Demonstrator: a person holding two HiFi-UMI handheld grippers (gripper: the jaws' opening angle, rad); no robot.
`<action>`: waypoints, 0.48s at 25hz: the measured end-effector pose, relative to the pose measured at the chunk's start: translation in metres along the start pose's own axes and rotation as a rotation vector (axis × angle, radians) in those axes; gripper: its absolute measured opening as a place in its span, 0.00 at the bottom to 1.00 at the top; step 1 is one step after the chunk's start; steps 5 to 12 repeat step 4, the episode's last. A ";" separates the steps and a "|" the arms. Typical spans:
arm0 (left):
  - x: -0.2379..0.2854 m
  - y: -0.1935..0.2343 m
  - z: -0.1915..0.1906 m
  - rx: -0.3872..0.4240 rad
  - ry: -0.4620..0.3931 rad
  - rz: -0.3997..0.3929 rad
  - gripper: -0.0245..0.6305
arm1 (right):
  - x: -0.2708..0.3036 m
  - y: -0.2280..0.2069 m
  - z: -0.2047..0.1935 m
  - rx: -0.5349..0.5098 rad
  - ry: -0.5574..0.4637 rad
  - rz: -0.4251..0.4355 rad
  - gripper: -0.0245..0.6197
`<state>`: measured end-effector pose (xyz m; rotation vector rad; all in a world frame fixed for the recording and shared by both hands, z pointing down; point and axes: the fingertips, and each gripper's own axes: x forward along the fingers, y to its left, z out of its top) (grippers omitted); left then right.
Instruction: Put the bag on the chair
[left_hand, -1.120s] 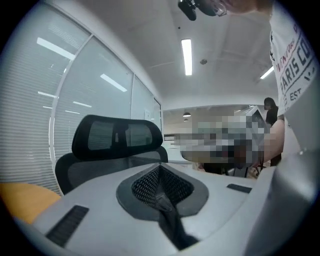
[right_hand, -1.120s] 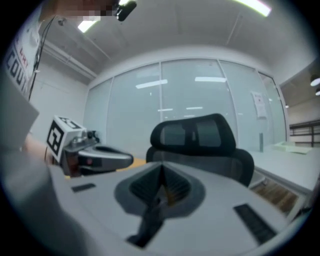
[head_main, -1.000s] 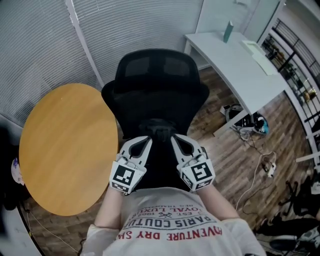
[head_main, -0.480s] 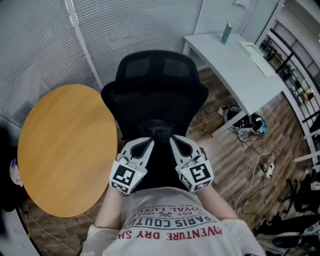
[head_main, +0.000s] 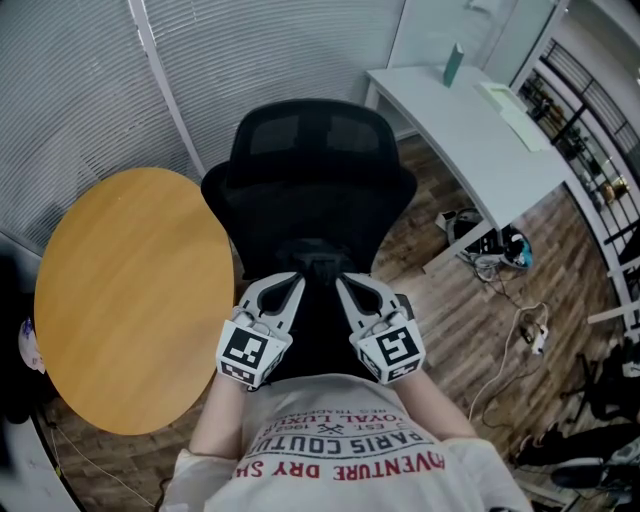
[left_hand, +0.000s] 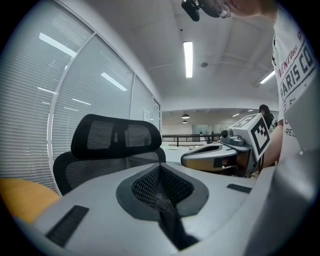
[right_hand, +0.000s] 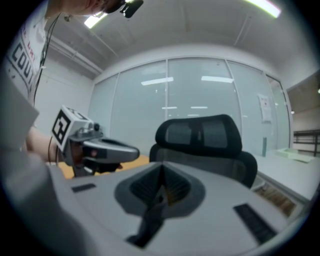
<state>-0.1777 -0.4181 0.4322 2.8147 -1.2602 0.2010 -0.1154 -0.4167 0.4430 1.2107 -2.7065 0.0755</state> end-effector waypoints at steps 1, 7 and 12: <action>0.000 -0.001 0.000 0.000 0.003 -0.001 0.08 | 0.000 0.001 -0.002 -0.012 0.009 0.003 0.08; 0.000 -0.005 0.000 -0.005 0.005 -0.004 0.08 | 0.001 0.006 -0.005 -0.022 0.028 0.011 0.08; 0.000 -0.005 0.000 -0.005 0.005 -0.004 0.08 | 0.001 0.006 -0.005 -0.022 0.028 0.011 0.08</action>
